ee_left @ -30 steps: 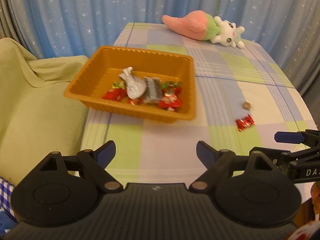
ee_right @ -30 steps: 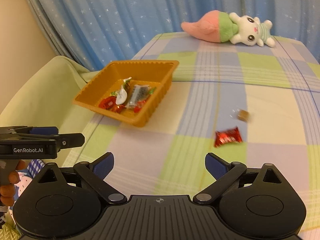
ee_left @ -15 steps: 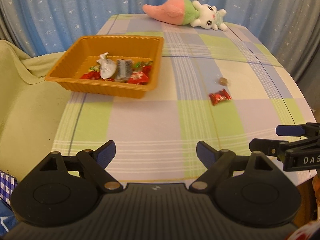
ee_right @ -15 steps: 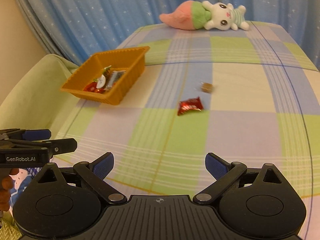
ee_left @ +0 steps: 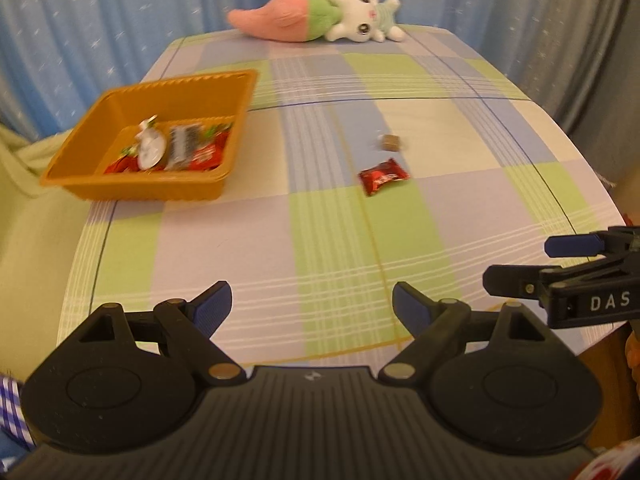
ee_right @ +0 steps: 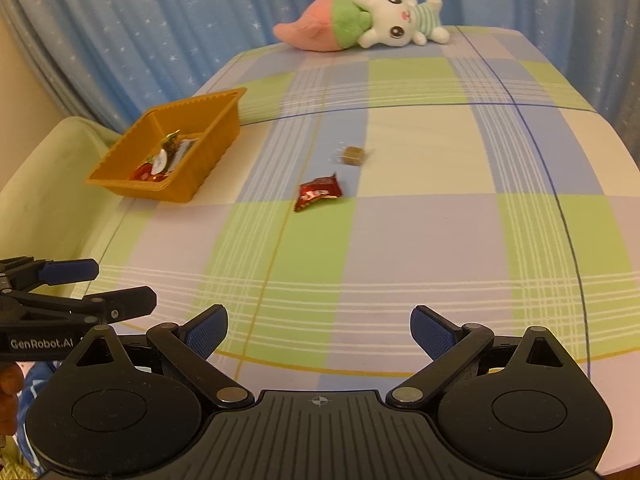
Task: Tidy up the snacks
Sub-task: 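Move both open tools back toward the small red packet and clear candy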
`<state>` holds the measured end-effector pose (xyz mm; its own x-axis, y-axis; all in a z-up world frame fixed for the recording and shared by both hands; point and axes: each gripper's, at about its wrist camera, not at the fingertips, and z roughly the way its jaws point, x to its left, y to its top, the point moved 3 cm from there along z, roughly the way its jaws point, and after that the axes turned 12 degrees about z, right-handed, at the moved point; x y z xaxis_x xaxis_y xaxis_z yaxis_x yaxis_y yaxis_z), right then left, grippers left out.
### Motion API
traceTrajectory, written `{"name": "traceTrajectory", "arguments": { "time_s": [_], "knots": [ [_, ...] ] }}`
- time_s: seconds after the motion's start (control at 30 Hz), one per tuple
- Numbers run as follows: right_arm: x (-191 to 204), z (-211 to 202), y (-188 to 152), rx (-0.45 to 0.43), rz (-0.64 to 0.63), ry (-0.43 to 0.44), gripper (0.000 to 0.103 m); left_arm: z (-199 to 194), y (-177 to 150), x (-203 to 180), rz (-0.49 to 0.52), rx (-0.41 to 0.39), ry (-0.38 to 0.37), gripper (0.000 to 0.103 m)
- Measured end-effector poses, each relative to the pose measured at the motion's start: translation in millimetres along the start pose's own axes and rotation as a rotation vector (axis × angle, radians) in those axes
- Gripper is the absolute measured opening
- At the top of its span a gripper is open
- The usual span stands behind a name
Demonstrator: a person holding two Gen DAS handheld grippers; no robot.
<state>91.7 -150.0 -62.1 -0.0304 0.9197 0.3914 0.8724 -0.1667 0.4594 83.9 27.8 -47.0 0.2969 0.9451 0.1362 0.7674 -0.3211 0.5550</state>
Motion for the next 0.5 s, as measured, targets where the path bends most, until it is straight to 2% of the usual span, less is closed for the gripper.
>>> {"name": "traceTrajectory", "arguments": {
  "time_s": [0.17,0.5],
  "knots": [
    [-8,4,6,-0.003,0.026,-0.019,0.097,9,12,-10,0.060,-0.021,-0.022,0.085],
    [-23,12,21,-0.017,0.103,-0.065,0.097,43,38,-13,0.125,-0.004,-0.088,0.082]
  ]
}}
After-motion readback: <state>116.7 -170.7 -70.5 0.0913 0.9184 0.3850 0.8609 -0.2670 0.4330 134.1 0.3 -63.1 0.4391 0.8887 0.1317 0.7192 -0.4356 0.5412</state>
